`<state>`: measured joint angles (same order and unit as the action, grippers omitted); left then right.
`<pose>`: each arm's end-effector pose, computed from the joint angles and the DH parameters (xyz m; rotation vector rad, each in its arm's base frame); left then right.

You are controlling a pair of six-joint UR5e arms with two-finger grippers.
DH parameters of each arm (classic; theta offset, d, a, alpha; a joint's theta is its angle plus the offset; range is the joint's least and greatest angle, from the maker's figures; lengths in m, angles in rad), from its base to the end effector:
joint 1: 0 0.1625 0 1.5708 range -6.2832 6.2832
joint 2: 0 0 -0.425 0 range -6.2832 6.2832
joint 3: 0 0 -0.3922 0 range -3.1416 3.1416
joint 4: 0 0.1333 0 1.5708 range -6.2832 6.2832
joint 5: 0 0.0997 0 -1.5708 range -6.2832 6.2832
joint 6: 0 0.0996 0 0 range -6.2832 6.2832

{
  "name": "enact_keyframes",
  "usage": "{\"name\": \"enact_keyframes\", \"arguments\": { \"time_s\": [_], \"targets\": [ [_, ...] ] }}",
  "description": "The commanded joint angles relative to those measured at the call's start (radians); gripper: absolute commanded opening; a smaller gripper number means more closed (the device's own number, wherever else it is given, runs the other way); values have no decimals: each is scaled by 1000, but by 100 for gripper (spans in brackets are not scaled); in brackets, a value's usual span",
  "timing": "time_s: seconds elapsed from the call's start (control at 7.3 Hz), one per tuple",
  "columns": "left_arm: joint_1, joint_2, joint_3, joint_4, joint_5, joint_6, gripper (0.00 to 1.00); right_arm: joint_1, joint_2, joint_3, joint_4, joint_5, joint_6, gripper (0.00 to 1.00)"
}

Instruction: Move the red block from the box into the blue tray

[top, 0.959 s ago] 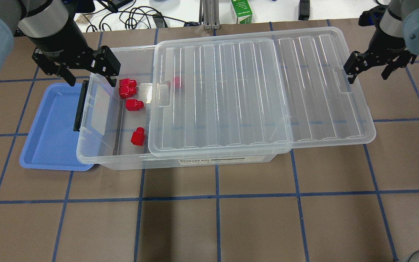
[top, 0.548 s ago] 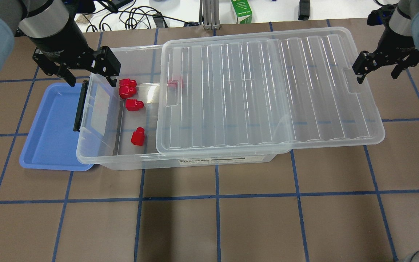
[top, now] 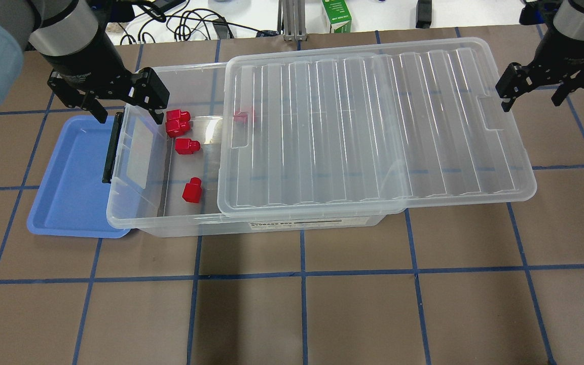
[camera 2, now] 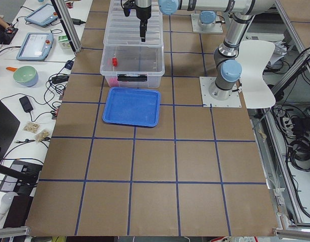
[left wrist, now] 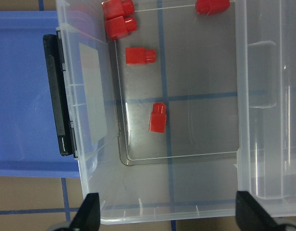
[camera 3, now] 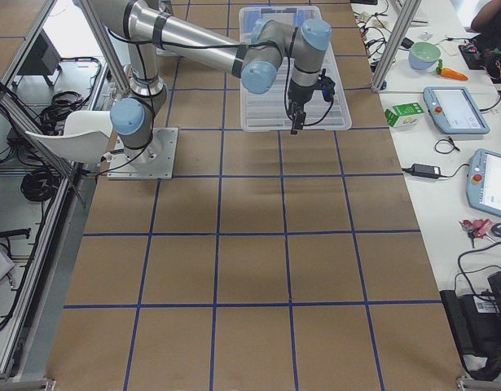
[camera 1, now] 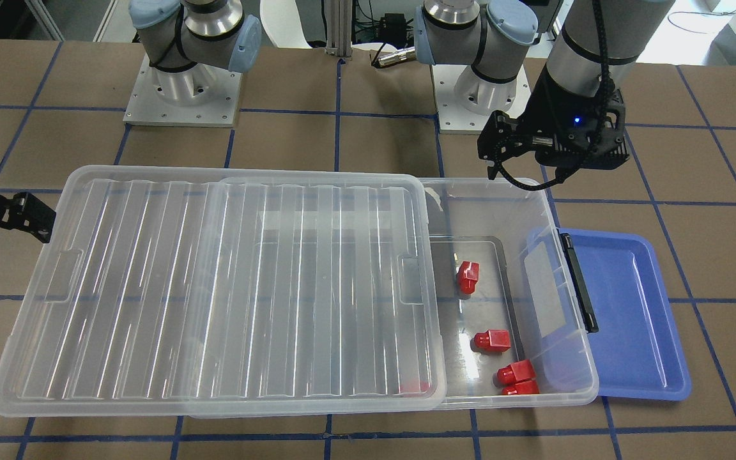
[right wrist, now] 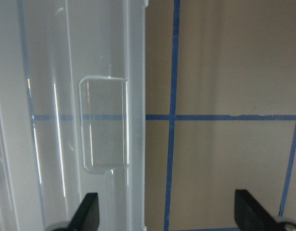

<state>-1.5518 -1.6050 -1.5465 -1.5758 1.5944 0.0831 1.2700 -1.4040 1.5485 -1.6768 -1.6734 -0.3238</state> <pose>-0.1213 -0.5073 0.4823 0.1002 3.1171 0.0251 -0.0467 -0.5661 0.4223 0.0381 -3.0538 -0.1041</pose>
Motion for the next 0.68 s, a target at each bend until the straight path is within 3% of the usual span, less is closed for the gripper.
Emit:
{"name": "enact_keyframes", "arguments": {
  "time_s": [0.0, 0.27, 0.55],
  "targets": [
    [13, -25, -73, 48, -8, 24, 100, -8, -81, -4, 60, -11, 2, 100],
    [15, -55, -232, 303, -8, 91, 100, -14, -96, 13, 103, -12, 8, 100],
    [13, -76, -303, 393, -11, 81, 100, -21, -79, 24, 98, -2, 5, 100]
  ]
}}
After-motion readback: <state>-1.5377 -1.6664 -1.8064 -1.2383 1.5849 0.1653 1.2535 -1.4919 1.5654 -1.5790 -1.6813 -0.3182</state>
